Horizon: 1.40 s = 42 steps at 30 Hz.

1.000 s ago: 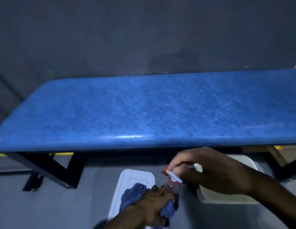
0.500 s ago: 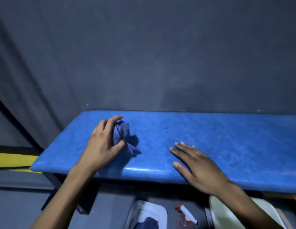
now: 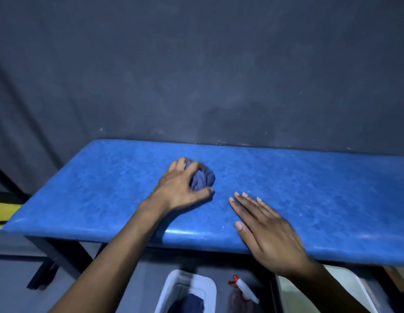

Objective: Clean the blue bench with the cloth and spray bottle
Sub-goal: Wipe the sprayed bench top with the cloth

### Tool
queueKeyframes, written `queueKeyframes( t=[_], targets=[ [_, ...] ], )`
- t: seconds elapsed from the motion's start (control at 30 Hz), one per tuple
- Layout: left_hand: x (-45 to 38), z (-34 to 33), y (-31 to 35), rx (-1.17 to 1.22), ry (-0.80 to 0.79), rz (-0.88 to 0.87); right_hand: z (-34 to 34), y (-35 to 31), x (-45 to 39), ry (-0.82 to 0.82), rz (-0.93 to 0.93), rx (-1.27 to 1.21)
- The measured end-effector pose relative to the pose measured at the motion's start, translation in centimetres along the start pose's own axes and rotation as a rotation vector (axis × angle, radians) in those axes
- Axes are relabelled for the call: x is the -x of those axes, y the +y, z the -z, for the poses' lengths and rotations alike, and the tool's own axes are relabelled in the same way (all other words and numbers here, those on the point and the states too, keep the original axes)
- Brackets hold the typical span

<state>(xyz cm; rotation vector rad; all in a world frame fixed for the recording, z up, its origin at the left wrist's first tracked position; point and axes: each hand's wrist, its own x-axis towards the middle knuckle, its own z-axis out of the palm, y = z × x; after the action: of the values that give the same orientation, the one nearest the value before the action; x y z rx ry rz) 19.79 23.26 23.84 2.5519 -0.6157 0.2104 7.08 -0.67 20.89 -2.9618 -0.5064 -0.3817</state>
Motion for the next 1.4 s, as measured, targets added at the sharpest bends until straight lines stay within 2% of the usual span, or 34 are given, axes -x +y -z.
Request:
queueKeyframes(
  t=[0.07, 0.17, 0.3, 0.37, 0.43, 0.5, 0.6, 0.67, 0.73, 0.83, 0.9, 0.97, 1.03, 1.13, 1.2, 1.3, 1.4],
  targets=[
    [3.6, 1.1, -1.1, 0.003, 0.001, -0.057, 0.0, -0.2, 0.1, 0.006, -0.016, -0.006],
    [6.4, 3.7, -5.0, 0.032, 0.01, -0.026, -0.3, -0.6, 0.0, 0.033, -0.045, -0.012],
    [1.9, 5.9, -10.8, 0.028, 0.178, 0.212, -0.6, -0.7, -0.2, 0.069, -0.061, -0.018],
    [-2.1, 5.1, -10.9, 0.086, 0.154, 0.253, -0.7, -0.6, -0.3, 0.083, -0.054, -0.03],
    [-4.8, 3.5, -8.3, 0.147, 0.069, 0.171, -0.7, -0.5, -0.4, 0.094, -0.046, -0.037],
    [-4.9, 2.0, -4.3, 0.159, -0.033, 0.006, -0.7, -0.5, -0.3, 0.102, -0.041, -0.042],
    [-0.4, 0.9, -1.5, 0.16, -0.098, -0.156, -0.7, -0.4, -0.2, 0.103, -0.041, -0.055],
    [3.1, 1.5, -2.4, 0.156, -0.114, -0.212, -0.8, -0.4, -0.1, 0.098, -0.05, -0.06],
    [4.5, 2.9, -5.1, 0.142, -0.111, -0.18, -0.8, -0.5, -0.2, 0.091, -0.056, -0.062],
    [1.8, 5.0, -9.5, 0.09, 0.074, 0.039, -0.7, -0.5, -0.3, 0.081, -0.056, -0.058],
    [-1.0, 5.0, -9.7, 0.091, 0.112, 0.141, -0.7, -0.6, -0.3, 0.079, -0.059, -0.053],
    [-3.0, 3.7, -7.7, 0.089, 0.079, 0.101, -0.6, -0.7, -0.2, 0.079, -0.066, -0.05],
    [-2.6, 1.9, -4.4, 0.116, 0.029, -0.039, -0.5, -0.7, -0.1, 0.079, -0.065, -0.052],
    [2.8, 0.5, -1.3, 0.157, -0.05, -0.195, -0.4, -0.7, -0.1, 0.067, -0.057, -0.058],
    [6.0, 1.6, -2.3, 0.171, -0.086, -0.25, -0.3, -0.8, -0.1, 0.057, -0.064, -0.062],
    [5.6, 4.2, -7.6, 0.119, -0.037, -0.177, -0.5, -0.9, -0.3, 0.022, -0.064, -0.053],
    [0.9, 5.5, -10.5, 0.051, 0.099, 0.077, -0.5, -0.7, -0.4, -0.009, -0.062, -0.05]
  ],
)
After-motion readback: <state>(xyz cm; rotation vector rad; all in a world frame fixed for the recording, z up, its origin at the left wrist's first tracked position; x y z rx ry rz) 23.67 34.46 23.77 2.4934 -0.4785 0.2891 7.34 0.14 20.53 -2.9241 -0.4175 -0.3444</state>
